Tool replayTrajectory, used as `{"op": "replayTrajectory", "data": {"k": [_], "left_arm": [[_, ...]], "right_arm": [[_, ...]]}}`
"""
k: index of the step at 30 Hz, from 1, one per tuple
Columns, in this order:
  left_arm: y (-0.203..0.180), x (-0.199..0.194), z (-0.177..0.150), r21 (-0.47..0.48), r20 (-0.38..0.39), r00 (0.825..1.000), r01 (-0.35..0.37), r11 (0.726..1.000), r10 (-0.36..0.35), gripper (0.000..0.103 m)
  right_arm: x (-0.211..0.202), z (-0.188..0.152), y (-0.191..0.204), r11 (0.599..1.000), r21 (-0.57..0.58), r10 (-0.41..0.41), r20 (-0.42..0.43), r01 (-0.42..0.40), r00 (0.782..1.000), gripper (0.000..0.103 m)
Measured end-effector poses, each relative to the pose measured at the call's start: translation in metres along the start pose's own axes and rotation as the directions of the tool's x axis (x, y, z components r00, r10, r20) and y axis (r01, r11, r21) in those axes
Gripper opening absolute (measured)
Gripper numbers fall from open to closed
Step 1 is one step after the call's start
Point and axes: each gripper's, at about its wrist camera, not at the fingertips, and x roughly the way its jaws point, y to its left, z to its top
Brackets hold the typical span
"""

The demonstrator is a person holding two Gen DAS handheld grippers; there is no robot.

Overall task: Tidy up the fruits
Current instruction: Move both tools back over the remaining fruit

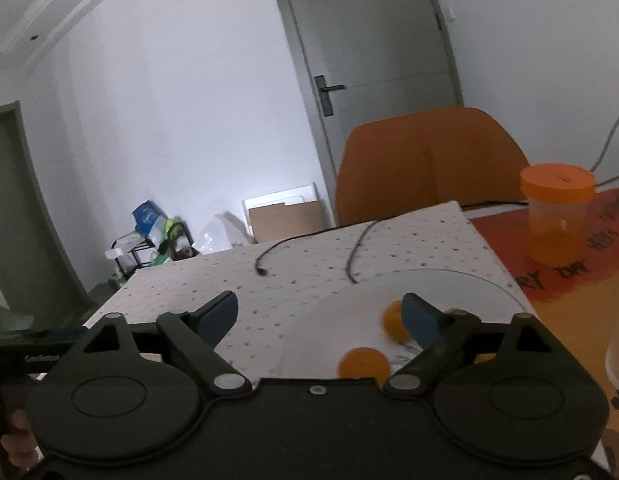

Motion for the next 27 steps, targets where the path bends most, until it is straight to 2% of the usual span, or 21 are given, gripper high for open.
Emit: {"op": "replayTrajectory", "data": {"k": [6,13,27], "left_arm": [[0.029,-0.019,0.006,-0.042,0.025,0.999,-0.023,0.999,0.024,0.090],[0.055,-0.025,0.005,-0.086,0.020,0.999,-0.040,0.995,0.042,0.092],[0.090,-0.028,0.003,-0.141,0.038,0.996,-0.077,0.987,0.083,0.092]], "right_arm": [[0.001,0.003,0.026,0.999,-0.017,0.050,-0.018,-0.050,0.999,0.091],[0.011,0.003,0.049,0.995,-0.036,0.087,-0.042,-0.088,0.995,0.091],[0.035,-0.007,0.088,0.991,-0.065,0.114,-0.105,-0.121,0.988,0.091]]}}
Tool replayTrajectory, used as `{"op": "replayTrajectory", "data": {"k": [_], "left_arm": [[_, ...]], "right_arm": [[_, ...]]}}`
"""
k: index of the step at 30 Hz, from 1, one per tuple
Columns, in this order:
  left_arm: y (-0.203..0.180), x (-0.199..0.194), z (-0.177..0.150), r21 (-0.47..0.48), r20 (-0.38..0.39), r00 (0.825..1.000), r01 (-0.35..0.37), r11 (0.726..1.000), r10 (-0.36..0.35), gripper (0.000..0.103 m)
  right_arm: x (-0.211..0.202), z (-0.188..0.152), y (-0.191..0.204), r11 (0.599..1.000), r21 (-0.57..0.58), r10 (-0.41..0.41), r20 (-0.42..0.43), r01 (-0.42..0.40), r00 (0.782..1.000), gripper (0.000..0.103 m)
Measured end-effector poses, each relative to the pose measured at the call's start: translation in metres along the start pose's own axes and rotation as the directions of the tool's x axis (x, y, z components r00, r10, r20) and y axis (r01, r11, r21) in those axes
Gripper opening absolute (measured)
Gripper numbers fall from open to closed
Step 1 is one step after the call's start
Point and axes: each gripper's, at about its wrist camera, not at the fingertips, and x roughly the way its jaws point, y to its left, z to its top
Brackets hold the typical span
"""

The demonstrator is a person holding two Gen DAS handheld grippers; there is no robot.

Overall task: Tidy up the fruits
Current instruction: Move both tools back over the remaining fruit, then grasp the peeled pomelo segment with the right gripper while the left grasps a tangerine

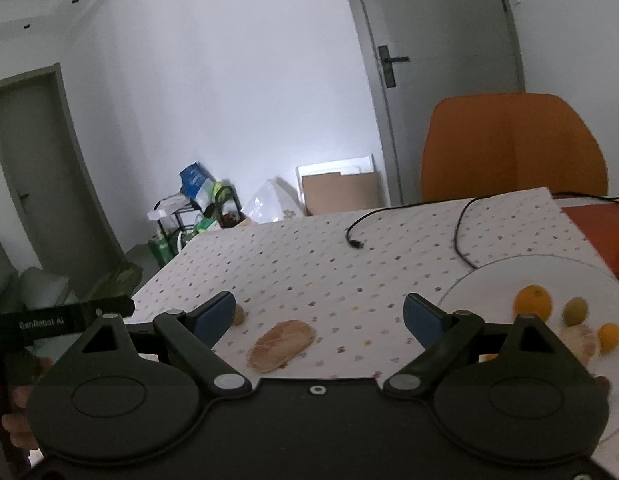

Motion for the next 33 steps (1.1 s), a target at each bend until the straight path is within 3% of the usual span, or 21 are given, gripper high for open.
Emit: {"op": "replayTrajectory", "data": {"k": [15,22,28,33], "left_arm": [[0.026,0.026,0.002,-0.020,-0.033,0.998,-0.051,0.999,0.050,0.092],[0.031,0.041,0.001,-0.026,-0.055,0.997,-0.054,0.998,0.053,0.089],[0.028,0.053,0.006,-0.038,-0.057,0.997,-0.060,0.997,0.057,0.076],[0.020,0.066,0.004,-0.016,-0.077,0.996,-0.055,0.998,0.054,0.067]], "right_arm": [[0.050,-0.001,0.030,0.999,-0.006,0.036,-0.100,-0.037,0.994,0.090],[0.073,-0.005,0.036,1.000,-0.005,0.028,-0.149,-0.029,0.988,0.079],[0.095,-0.013,0.035,0.999,0.022,0.029,-0.198,-0.025,0.980,0.070],[0.106,-0.020,0.035,1.000,0.025,0.024,-0.215,-0.019,0.976,0.068]]}}
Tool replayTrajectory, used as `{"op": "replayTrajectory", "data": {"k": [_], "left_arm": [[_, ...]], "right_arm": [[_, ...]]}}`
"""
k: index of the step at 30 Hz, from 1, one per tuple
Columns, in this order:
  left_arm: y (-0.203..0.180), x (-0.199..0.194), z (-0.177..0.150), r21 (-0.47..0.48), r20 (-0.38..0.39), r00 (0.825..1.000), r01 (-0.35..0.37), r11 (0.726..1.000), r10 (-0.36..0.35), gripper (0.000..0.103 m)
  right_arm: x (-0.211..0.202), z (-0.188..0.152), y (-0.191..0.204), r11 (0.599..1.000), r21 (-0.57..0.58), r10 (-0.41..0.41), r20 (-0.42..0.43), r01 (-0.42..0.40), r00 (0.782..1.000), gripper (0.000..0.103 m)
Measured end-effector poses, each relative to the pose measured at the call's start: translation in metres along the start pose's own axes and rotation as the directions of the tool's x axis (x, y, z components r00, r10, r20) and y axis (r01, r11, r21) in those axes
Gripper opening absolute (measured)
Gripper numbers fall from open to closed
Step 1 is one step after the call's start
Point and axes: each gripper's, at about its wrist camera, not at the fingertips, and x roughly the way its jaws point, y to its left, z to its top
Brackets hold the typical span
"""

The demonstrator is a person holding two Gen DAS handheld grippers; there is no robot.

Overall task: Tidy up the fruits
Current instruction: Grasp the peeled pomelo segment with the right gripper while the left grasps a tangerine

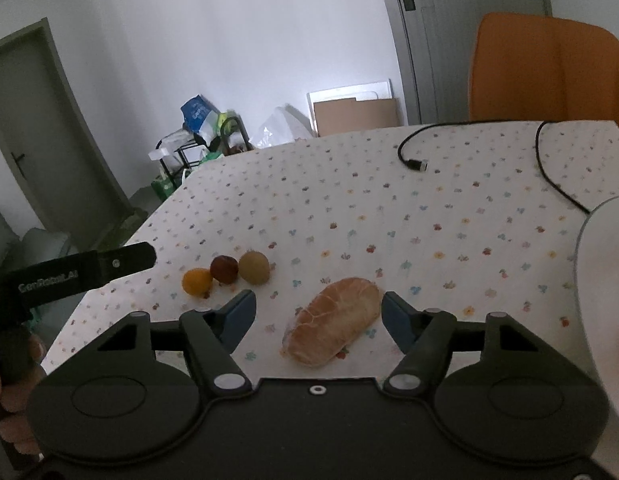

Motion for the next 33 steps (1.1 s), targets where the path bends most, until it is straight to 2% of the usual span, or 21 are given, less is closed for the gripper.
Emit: {"op": "replayTrajectory", "data": {"k": [4,7,13,21,25,33], "left_arm": [[-0.007,0.012,-0.007,0.026,-0.026,1.000,-0.001,1.000,0.002,0.060],[-0.010,0.018,-0.012,0.033,-0.039,0.999,-0.008,0.999,0.009,0.058],[-0.019,0.031,-0.019,0.053,-0.053,0.998,-0.028,0.998,0.031,0.054],[-0.027,0.042,-0.025,0.097,-0.032,0.996,-0.077,0.992,0.080,0.043],[-0.025,0.044,-0.023,0.080,-0.027,0.996,-0.088,0.993,0.091,0.021],[-0.019,0.031,-0.028,0.036,-0.031,0.996,-0.083,0.996,0.085,0.021]], "right_arm": [[0.007,-0.005,-0.003,1.000,0.004,-0.009,0.008,0.009,1.000,0.064],[0.012,-0.008,-0.009,1.000,0.010,-0.005,-0.002,0.006,1.000,0.055],[0.007,-0.010,-0.014,1.000,-0.012,0.026,0.004,-0.026,1.000,0.046],[-0.003,-0.007,-0.030,1.000,-0.002,0.021,0.001,-0.021,1.000,0.046],[-0.006,-0.006,-0.035,1.000,-0.001,0.017,0.005,-0.017,1.000,0.046],[-0.002,-0.009,-0.028,0.999,-0.006,0.032,0.027,-0.031,0.999,0.049]]}}
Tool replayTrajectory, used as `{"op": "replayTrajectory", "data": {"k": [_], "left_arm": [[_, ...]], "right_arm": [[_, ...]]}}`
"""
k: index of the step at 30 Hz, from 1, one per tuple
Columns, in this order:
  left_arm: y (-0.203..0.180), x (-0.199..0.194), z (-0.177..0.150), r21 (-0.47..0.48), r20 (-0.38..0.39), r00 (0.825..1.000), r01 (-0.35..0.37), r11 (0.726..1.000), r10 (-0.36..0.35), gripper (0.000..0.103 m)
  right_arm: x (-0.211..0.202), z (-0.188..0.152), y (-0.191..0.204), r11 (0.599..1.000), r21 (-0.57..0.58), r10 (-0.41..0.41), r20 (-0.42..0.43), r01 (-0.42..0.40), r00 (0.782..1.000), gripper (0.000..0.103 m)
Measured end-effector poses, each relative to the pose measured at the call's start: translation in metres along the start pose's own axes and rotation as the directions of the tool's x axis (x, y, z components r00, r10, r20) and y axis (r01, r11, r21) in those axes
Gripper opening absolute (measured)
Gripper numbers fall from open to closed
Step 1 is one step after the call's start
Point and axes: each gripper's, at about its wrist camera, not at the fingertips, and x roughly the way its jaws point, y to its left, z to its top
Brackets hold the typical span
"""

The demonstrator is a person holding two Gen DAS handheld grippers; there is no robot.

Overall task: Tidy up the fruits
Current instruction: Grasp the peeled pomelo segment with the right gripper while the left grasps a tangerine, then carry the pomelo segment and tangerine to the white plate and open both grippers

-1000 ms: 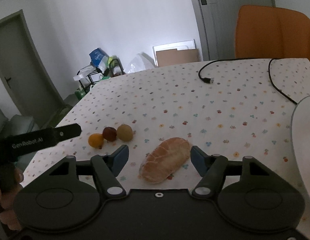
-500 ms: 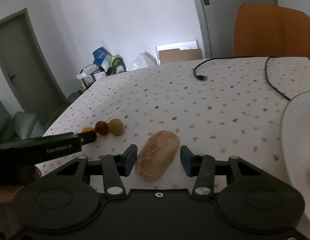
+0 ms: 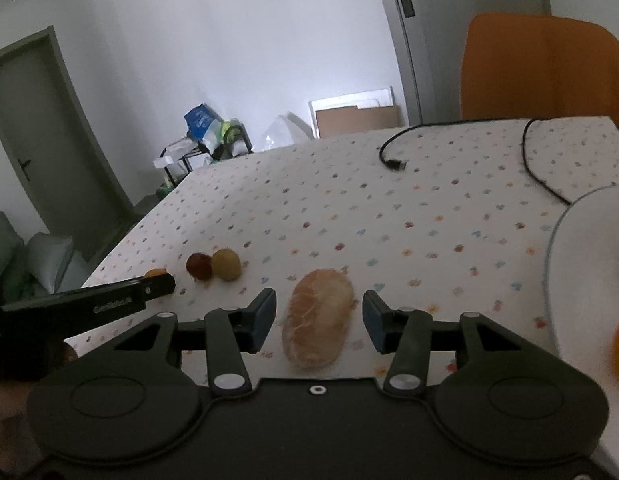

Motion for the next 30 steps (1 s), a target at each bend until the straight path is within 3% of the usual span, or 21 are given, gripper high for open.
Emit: {"op": "replayTrajectory", "data": {"k": [9,12,15,23,30], "left_arm": [[0.003,-0.016,-0.008,-0.022,-0.005,1.000,0.011,1.000,-0.011,0.021],[0.005,-0.020,-0.011,-0.035,-0.008,1.000,0.003,0.999,-0.004,0.021],[0.007,-0.025,-0.012,-0.031,-0.004,1.000,0.001,1.000,-0.001,0.021],[0.015,-0.047,-0.010,-0.066,0.023,0.999,-0.023,0.998,0.024,0.020],[0.024,-0.076,-0.007,-0.105,0.070,0.998,0.009,0.994,-0.002,0.021]], "right_arm": [[0.008,-0.006,0.011,0.997,-0.060,-0.045,0.015,0.046,0.999,0.048],[0.008,-0.008,0.017,0.994,-0.091,-0.059,0.013,0.060,0.998,0.036],[0.006,-0.009,0.022,0.995,-0.090,0.034,-0.013,-0.035,0.999,0.035],[-0.011,-0.003,0.033,0.992,-0.120,0.053,0.032,-0.049,0.998,0.034],[-0.026,0.001,0.035,0.992,-0.114,0.050,0.047,-0.044,0.998,0.034]]}}
